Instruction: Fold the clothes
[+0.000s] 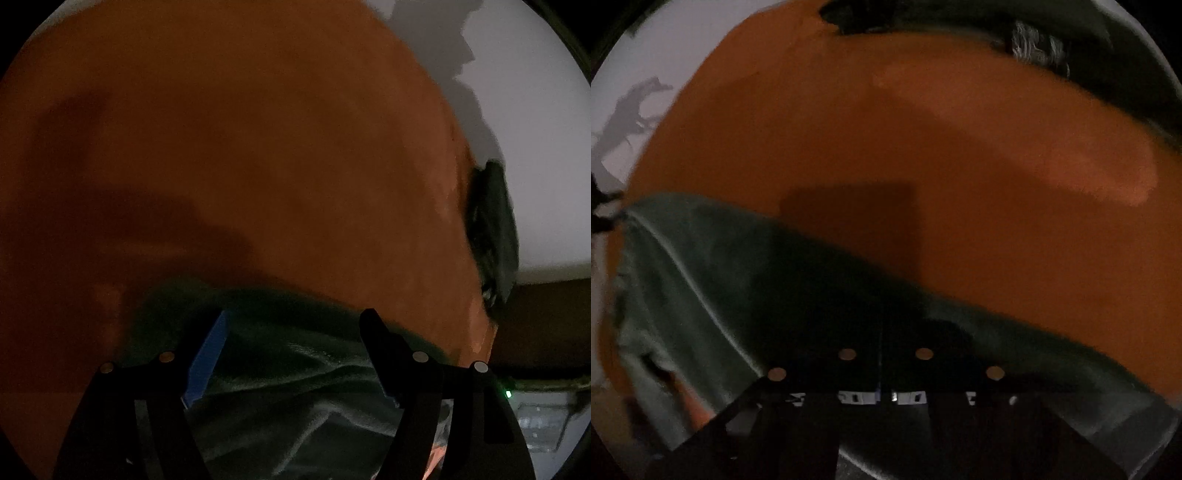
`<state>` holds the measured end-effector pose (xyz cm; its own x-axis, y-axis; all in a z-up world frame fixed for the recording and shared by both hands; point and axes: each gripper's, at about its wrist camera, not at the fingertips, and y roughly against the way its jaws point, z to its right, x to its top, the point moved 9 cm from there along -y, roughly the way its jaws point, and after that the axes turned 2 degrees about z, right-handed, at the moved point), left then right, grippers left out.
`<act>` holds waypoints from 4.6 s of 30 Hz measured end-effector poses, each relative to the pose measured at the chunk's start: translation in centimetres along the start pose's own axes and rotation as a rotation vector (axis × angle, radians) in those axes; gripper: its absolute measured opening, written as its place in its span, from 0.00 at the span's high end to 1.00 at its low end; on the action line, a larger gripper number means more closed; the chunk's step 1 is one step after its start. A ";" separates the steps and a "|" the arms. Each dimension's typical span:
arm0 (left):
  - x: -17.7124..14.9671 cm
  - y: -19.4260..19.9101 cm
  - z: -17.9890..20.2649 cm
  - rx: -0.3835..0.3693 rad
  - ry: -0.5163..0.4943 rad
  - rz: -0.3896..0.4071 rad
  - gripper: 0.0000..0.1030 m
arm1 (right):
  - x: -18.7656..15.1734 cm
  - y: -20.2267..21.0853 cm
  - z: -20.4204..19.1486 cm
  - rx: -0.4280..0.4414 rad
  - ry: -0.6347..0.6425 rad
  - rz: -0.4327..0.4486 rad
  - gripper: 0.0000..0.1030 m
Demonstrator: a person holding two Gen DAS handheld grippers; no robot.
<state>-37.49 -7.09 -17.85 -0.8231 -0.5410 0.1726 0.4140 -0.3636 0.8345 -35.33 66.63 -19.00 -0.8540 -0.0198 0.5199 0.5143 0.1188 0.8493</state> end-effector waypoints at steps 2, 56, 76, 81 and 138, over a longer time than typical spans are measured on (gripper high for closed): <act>0.4 1.3 0.9 -0.010 -0.048 0.038 0.27 | 1.1 0.8 0.0 -0.032 -0.015 0.062 0.98; -18.5 9.6 -12.1 0.025 0.097 -0.065 0.34 | -7.3 11.6 -1.0 0.156 -0.190 0.014 0.59; -34.1 -5.5 18.0 -0.009 -0.914 -0.181 0.34 | -20.6 7.5 -12.9 0.418 -0.254 -0.077 0.51; -34.6 -9.5 21.0 0.020 -1.010 -0.120 0.34 | -20.6 6.9 -15.8 0.405 -0.136 -0.113 0.51; -33.2 -8.7 16.4 0.087 -1.168 -0.116 0.96 | -15.6 -0.9 -9.2 0.275 -0.218 -0.290 0.71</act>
<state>-20.12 26.43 -22.25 -0.7294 0.5320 0.4301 0.3222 -0.2874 0.9020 -21.71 57.68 -27.05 -0.9714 0.1145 0.2080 0.2367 0.3990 0.8858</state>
